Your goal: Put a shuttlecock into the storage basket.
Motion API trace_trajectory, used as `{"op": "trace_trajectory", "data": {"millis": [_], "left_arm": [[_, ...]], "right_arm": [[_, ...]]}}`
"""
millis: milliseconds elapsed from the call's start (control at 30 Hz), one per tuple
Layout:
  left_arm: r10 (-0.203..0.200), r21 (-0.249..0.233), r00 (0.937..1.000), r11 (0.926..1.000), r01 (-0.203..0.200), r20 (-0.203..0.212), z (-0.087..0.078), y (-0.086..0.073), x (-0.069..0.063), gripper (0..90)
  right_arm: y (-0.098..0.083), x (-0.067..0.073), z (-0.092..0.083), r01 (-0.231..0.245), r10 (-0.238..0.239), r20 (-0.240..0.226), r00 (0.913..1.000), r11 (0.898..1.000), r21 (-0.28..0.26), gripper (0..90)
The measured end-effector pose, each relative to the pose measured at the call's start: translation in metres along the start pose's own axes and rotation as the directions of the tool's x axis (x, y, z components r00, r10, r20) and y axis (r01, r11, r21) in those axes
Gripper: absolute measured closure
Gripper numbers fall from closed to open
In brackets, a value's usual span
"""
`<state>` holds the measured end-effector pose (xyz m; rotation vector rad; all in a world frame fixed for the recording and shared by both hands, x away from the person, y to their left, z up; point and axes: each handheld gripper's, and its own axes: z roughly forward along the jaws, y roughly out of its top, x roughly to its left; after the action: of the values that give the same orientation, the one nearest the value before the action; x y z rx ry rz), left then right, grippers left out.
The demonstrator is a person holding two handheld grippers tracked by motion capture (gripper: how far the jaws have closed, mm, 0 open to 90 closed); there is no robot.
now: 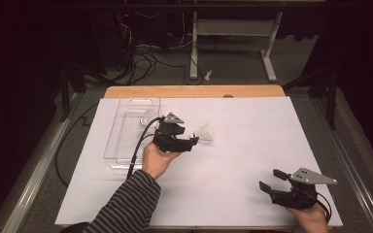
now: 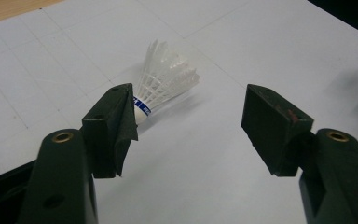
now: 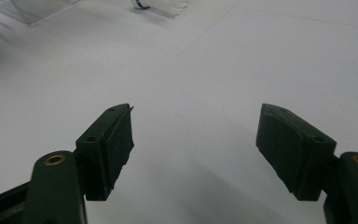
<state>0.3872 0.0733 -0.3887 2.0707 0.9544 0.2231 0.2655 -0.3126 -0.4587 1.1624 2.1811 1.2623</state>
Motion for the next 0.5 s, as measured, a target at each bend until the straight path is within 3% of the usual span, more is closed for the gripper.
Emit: {"op": "trace_trajectory", "data": {"millis": [500], "left_arm": [[-0.02, 0.038, 0.9998, 0.9991, 0.02, -0.003, 0.008, 0.015, -0.001, 36.4]], "right_arm": [[0.0, 0.0, 0.0, 0.0, 0.0, 0.0, 1.0, 1.0, 0.001, 27.7]]}}
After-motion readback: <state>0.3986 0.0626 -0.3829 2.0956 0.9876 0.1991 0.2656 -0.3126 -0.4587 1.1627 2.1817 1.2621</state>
